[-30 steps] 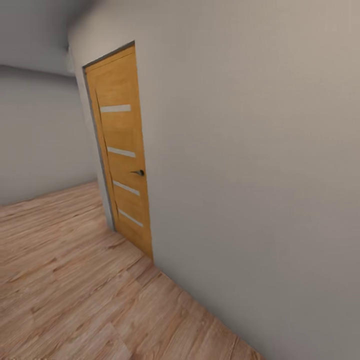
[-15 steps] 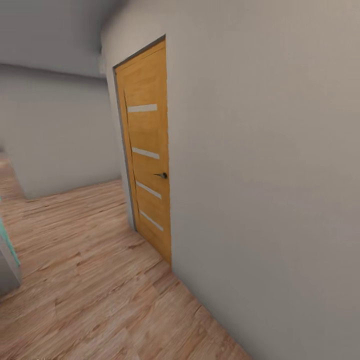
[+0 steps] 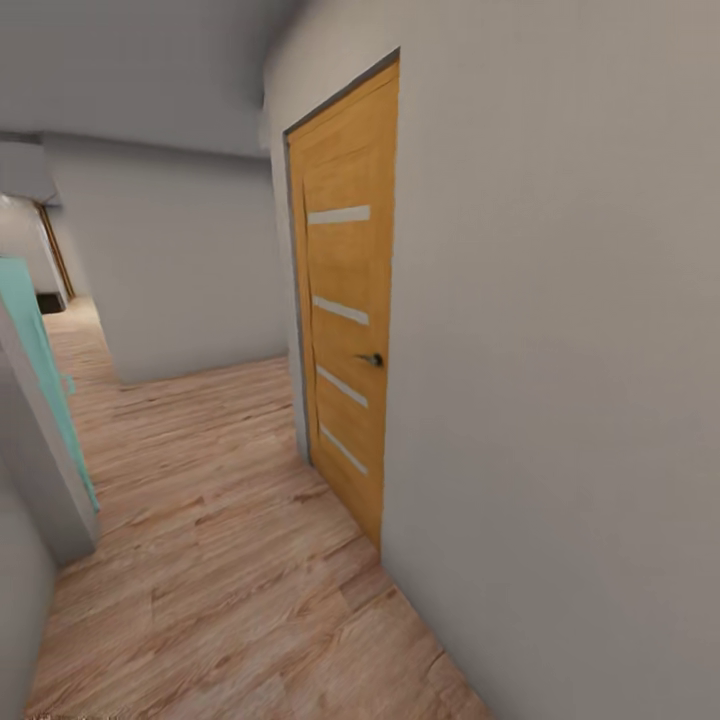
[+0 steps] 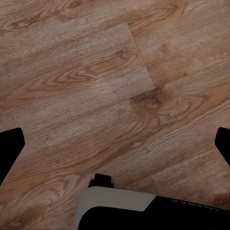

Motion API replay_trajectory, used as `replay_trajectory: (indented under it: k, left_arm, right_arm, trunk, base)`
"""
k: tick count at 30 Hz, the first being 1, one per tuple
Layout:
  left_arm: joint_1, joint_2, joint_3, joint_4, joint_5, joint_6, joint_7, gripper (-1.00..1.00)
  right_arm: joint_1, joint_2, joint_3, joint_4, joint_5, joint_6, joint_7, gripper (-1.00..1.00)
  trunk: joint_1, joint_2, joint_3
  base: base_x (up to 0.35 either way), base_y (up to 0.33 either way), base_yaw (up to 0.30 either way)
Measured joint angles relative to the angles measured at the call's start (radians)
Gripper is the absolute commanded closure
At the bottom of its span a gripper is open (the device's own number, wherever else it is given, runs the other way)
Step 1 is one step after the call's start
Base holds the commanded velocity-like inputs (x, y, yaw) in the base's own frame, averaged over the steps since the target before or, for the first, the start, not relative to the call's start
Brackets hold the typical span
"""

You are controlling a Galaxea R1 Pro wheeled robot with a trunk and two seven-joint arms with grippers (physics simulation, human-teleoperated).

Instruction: Move the two storage containers from the living room to the garage. In the garage, place one container on the floor and stack the other container on top of it (either order is fine).

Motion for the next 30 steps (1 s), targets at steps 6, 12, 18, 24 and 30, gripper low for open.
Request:
replay_trajectory:
  k: [6,12,18,24,30]
  left_arm:
    - [0.0,0.001,0.0,0.0,0.0,0.0,0.0,-1.0]
    - [0.0,0.0,0.0,0.0,0.0,0.0,0.0,-1.0]
    - [0.0,0.0,0.0,0.0,0.0,0.0,0.0,-1.0]
    - [0.0,0.0,0.0,0.001,0.0,0.0,0.0,-1.0]
    - [0.0,0.001,0.0,0.0,0.0,0.0,0.0,-1.0]
  right_arm:
    - [-0.001,0.0,0.0,0.0,0.001,0.0,-0.001,-1.0]
    - [0.0,0.0,0.0,0.0,0.001,0.0,-0.001,-1.0]
    - [0.0,0.0,0.0,0.0,0.001,0.0,-0.001,-1.0]
    - [-0.001,0.0,0.001,0.0,0.001,0.0,-0.001,-1.0]
    - [-0.001,0.0,0.001,0.0,0.0,0.0,-0.001,-1.0]
  trunk:
    - [0.0,0.0,0.0]
    - [0.0,0.0,0.0]
    - [0.0,0.0,0.0]
    - [0.0,0.0,0.0]
    - [0.0,0.0,0.0]
  base:
    - [0.308,0.0,0.3]
    - [0.308,0.0,0.3]
    - [0.308,0.0,0.3]
    - [0.308,0.0,0.3]
    - [0.308,0.0,0.3]
